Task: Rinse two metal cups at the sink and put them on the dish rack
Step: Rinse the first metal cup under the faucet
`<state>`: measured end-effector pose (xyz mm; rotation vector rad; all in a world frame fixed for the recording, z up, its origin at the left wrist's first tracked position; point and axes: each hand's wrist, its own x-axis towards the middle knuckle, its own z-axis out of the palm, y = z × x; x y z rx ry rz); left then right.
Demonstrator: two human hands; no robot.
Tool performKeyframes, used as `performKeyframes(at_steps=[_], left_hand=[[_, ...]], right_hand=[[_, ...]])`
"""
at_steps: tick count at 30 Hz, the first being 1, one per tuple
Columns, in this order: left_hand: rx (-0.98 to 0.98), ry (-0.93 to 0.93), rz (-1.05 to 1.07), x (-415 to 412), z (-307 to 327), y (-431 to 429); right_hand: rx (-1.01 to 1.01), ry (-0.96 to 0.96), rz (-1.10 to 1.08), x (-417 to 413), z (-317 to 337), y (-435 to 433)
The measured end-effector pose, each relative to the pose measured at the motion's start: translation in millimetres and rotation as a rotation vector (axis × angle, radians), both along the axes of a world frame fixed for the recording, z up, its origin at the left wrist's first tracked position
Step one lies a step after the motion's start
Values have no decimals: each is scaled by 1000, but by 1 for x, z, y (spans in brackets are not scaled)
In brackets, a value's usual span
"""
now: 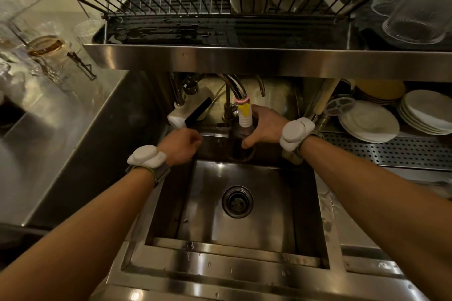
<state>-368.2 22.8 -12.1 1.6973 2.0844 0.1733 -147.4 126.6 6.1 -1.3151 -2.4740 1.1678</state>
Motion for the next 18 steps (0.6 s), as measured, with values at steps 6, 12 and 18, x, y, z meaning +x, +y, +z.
performKeyframes(at_steps=[6,12,18], left_hand=[[-2,-3,10,-3,1,-2],[-44,-7,1,0,0,-1],[-45,-26,-2,-1,1,3]], right_hand=[[4,-76,6,4,0,3],[-114,-83,63,7,1,2],[-154,2,20,1,2,2]])
